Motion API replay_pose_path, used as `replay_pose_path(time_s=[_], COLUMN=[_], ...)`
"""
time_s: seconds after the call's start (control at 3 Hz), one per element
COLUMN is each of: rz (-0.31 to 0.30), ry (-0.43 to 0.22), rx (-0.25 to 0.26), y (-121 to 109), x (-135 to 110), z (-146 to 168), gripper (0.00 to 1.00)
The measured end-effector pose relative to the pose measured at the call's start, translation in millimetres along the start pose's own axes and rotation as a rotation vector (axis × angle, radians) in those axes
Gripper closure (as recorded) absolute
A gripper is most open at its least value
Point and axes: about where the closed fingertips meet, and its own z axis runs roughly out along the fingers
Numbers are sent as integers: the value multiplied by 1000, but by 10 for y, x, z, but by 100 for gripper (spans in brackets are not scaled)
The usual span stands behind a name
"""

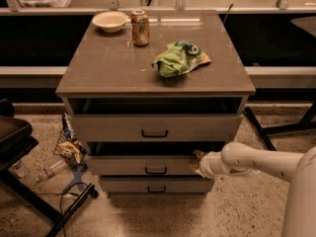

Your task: Open middle drawer

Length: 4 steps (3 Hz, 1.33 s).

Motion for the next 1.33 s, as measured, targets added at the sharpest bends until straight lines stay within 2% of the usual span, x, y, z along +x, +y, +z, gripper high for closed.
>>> replay_pose_path(time_s=[1.33], rz=[0], ry=[0], rx=[0], y=[-2], x=[-7], z=[-14], gripper=[100])
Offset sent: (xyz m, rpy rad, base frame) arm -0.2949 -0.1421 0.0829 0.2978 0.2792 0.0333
